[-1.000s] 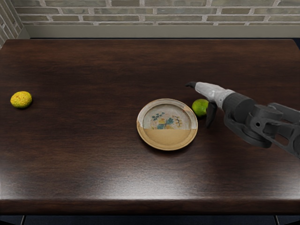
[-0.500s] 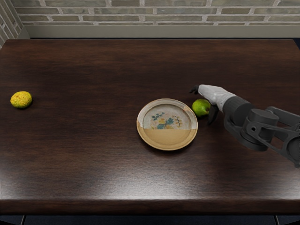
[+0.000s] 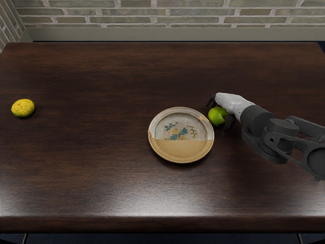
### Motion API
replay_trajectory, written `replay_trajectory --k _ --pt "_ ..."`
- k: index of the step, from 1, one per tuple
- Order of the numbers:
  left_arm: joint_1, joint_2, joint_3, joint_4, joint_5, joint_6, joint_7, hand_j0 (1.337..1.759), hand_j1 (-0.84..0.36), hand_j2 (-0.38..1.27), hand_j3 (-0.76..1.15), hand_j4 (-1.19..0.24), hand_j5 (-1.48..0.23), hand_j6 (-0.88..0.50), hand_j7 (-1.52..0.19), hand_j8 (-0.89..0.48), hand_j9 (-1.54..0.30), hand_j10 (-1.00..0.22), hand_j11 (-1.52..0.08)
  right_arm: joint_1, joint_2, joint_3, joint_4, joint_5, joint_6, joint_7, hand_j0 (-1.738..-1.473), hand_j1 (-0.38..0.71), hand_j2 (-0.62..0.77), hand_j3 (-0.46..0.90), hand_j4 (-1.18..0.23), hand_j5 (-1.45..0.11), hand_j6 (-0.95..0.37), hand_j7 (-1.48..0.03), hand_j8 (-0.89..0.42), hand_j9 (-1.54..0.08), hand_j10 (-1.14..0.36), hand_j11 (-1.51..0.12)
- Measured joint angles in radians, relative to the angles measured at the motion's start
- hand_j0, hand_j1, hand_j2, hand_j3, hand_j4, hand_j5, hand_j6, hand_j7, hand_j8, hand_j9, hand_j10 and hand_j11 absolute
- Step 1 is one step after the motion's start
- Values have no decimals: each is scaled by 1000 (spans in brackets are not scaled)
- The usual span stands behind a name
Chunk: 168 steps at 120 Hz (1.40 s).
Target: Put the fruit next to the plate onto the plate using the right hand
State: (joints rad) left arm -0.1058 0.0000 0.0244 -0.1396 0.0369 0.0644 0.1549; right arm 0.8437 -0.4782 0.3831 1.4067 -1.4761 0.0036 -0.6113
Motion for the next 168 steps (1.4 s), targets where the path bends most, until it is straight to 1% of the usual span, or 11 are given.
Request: replay_trajectory --k 10,20,27,33,44,47,67,91,129,151,168 --pt "0 0 0 0 0 0 0 1658 328 4 0 -18 -23 -18 -23 -18 -23 -18 -23 0 16 0 -15 0 1 0 -1657 129 -76 -1 -410 -526 -400 -525 -407 -524 -412 -523" --pt "0 0 0 0 0 0 0 1658 328 4 0 -18 -23 -18 -23 -18 -23 -18 -22 2 25 -1 -25 0 2 -1 -1656 202 -74 1 -460 -605 -343 -596 -359 -600 -464 -598" --pt "0 0 0 0 0 0 0 1658 328 4 0 -18 -23 -18 -23 -18 -23 -18 -22 4 28 0 -29 4 4 0 -1657 272 62 0 -482 -679 -288 -658 -310 -675 -497 -674" --pt "0 0 0 0 0 0 0 1658 328 4 0 -18 -23 -18 -23 -18 -22 -18 -22 5 28 0 -31 8 6 -1 -1654 302 77 1 -427 -758 -242 -721 -268 -750 -527 -750" --pt "0 0 0 0 0 0 0 1658 328 4 0 -18 -23 -18 -23 -18 -22 -18 -22 6 27 5 -32 14 10 -1 -1652 370 213 2 -362 -880 -177 -813 -203 -866 -464 -872" --pt "0 0 0 0 0 0 0 1658 329 3 0 -18 -23 -18 -22 -18 -22 -18 -22 7 26 7 -32 17 11 -1 -1651 423 316 2 -332 -913 -153 -833 -154 -896 -433 -905" --pt "0 0 0 0 0 0 0 1658 329 3 0 -18 -22 -18 -22 -18 -22 -18 -22 11 13 46 -26 26 31 -1 -1648 381 227 2 -315 -1023 -144 -920 -118 -1006 -408 -1031" --pt "0 0 0 0 0 0 0 1658 329 3 0 -18 -22 -18 -22 -18 -22 -18 -22 15 -1 111 12 31 67 0 -1649 303 146 1 -356 -1063 -176 -963 -138 -1047 -441 -1054" --pt "0 0 0 0 0 0 0 1658 329 3 0 -18 -22 -18 -22 -18 -22 -18 -22 16 -65 151 191 152 134 0 -1648 306 157 0 -359 -1069 -150 -983 -141 -1039 -459 -1019" --pt "0 0 0 0 0 0 0 1658 329 3 0 -18 -22 -18 -22 -18 -22 -18 -22 14 -33 161 223 184 194 0 -1648 352 271 0 -362 -1063 -147 -984 -153 -1033 -452 -1017" --pt "0 0 0 0 0 0 0 1658 329 3 0 -18 -22 -18 -22 -18 -22 -18 -22 11 7 156 227 188 228 0 -1648 353 270 0 -365 -1047 -141 -982 -150 -1029 -446 -1020"
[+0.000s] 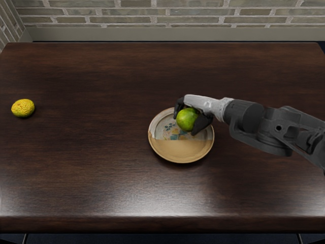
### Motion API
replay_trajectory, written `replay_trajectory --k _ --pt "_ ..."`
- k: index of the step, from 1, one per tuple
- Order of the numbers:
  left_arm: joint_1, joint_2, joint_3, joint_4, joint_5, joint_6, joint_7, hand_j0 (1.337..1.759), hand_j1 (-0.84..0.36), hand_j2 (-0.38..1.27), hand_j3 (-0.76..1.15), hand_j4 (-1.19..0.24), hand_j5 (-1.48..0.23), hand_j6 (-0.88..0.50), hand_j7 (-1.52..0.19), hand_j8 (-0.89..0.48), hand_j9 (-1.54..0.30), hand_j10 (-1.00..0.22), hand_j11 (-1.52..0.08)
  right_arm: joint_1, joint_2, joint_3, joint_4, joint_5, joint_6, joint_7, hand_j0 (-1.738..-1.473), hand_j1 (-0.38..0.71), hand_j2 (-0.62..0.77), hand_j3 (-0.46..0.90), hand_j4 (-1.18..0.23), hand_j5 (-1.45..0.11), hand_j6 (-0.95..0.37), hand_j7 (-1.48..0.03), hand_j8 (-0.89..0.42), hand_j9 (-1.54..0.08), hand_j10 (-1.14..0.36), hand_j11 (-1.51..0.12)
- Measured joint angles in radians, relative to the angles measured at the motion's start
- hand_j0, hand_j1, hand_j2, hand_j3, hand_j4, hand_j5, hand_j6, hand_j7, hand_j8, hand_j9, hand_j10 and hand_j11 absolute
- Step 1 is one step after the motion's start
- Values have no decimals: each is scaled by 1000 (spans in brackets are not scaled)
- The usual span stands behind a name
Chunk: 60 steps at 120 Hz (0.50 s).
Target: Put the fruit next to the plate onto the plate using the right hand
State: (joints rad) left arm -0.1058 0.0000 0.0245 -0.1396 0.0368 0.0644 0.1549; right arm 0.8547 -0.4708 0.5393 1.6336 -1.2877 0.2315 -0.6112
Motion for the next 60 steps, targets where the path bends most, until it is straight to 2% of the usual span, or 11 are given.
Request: replay_trajectory --k 21,25,36,44,60 --pt "0 0 0 0 0 0 0 1658 329 3 0 -18 -23 -18 -22 -18 -22 -18 -22 -5 36 -7 -2 -1 14 0 -1647 317 208 0 -402 -1026 -175 -972 -180 -1019 -474 -1014" --pt "0 0 0 0 0 0 0 1658 328 3 0 -18 -23 -18 -22 -18 -22 -18 -22 -6 38 -8 -3 -2 15 0 -1647 318 266 0 -408 -1020 -179 -969 -186 -1015 -479 -1011" --pt "0 0 0 0 0 0 0 1658 328 4 0 -18 -23 -18 -23 -18 -22 -18 -22 -12 42 -10 -5 -3 15 0 -1647 298 193 0 -440 -1000 -206 -952 -211 -993 -499 -990" --pt "0 0 0 0 0 0 0 1658 328 4 0 -18 -23 -18 -23 -18 -23 -18 -22 -15 45 -9 -6 -4 15 0 -1650 196 125 0 -397 -810 -213 -775 -218 -805 -440 -803" --pt "0 0 0 0 0 0 0 1658 328 4 0 -18 -23 -18 -23 -18 -23 -18 -23 -16 45 -2 -7 6 16 0 -1654 -57 64 0 -215 -431 -119 -413 -121 -429 -237 -428"
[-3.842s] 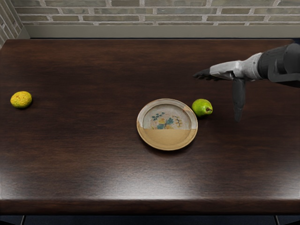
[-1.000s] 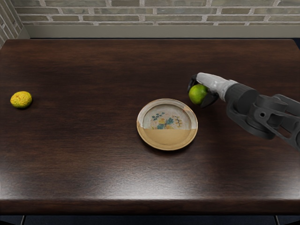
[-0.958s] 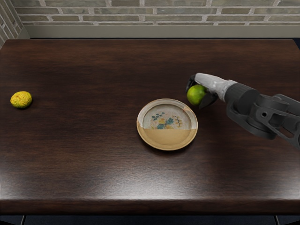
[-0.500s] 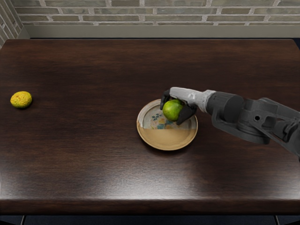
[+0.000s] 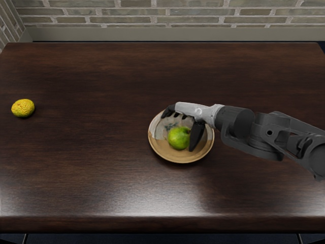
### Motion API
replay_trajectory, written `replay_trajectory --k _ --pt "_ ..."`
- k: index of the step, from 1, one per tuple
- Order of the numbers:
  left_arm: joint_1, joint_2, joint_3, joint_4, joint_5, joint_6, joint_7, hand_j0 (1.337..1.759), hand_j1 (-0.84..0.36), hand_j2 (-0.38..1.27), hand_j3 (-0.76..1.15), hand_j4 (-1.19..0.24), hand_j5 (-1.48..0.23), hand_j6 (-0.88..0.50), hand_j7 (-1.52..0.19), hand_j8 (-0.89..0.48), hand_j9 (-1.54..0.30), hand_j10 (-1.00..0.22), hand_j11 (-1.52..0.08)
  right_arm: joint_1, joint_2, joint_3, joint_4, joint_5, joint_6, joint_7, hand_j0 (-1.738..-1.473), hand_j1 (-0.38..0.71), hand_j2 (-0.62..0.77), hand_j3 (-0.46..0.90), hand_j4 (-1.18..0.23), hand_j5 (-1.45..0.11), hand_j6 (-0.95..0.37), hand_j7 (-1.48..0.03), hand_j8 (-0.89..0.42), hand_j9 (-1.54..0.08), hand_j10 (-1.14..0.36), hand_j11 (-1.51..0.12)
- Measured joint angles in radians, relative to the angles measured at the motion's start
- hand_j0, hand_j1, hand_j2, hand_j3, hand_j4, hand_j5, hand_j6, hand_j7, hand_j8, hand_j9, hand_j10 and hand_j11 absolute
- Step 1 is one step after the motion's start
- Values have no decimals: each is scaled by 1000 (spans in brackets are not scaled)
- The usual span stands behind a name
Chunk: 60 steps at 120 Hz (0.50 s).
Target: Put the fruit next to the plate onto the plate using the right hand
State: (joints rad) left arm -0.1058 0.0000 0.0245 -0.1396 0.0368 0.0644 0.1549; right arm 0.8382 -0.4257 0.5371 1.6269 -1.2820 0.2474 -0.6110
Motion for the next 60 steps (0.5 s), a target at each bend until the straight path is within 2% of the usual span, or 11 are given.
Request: replay_trajectory --k 10,24,60 --pt "0 0 0 0 0 0 0 1658 328 4 0 -18 -23 -18 -23 -18 -23 -18 -23 0 -7 13 0 33 12 0 -1655 -155 43 0 -143 -287 -80 -275 -81 -285 -158 -284" --pt "0 0 0 0 0 0 0 1658 328 4 0 -18 -23 -18 -23 -18 -23 -18 -23 0 -50 104 0 134 113 0 -1657 -240 25 0 -82 -162 -47 -155 -47 -161 -90 -161" --pt "0 0 0 0 0 0 0 1658 328 4 0 -18 -23 -18 -23 -18 -23 -18 -23 -1 -207 289 -45 390 336 0 -1658 -324 6 0 -20 -37 -12 -36 -12 -37 -21 -37"
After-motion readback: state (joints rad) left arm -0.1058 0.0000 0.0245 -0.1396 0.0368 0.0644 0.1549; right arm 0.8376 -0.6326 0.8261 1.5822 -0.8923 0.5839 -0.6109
